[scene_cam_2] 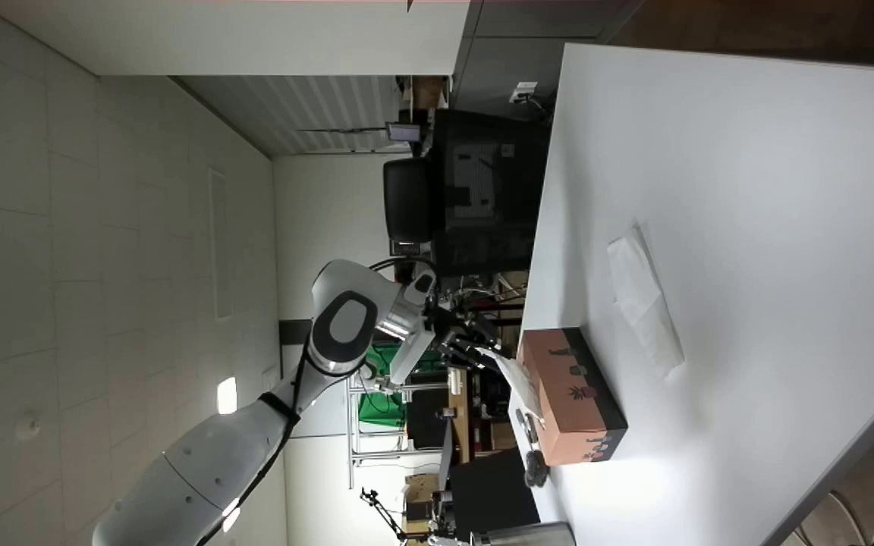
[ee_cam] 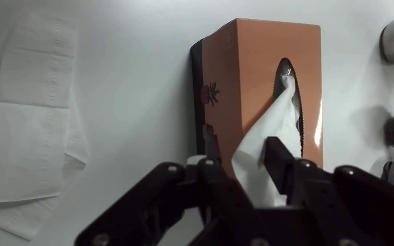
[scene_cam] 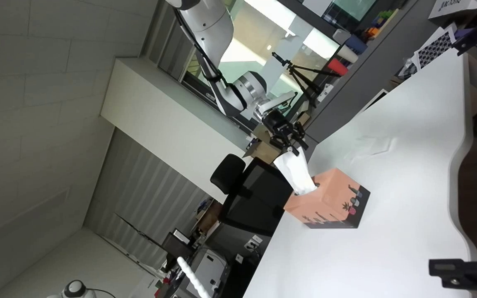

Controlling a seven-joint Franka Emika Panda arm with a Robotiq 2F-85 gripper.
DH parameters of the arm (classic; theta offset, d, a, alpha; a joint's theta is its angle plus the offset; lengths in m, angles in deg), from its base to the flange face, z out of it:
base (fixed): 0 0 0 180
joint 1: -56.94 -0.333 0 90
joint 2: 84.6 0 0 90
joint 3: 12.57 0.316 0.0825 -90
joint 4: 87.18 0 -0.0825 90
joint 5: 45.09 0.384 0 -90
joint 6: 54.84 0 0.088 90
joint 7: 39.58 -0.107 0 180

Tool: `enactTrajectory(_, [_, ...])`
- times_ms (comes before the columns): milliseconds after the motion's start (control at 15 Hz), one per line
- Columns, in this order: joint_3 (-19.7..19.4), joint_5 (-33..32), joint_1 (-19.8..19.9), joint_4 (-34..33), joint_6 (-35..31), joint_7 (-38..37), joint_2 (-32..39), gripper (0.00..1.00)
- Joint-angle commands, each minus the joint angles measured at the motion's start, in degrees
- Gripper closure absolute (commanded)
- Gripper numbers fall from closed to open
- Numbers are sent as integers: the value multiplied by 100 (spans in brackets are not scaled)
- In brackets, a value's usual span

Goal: Take two tissues from the tissue box and put them on the table

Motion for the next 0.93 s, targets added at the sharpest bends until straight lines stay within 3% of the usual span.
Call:
enactTrajectory(0, [89,108,137,-393,326,-93,163,89])
enactTrajectory(200, [80,196,198,-520,452,-99,221,100])
enactTrajectory(867, [-19,95,253,-1363,1534,-413,243,100])
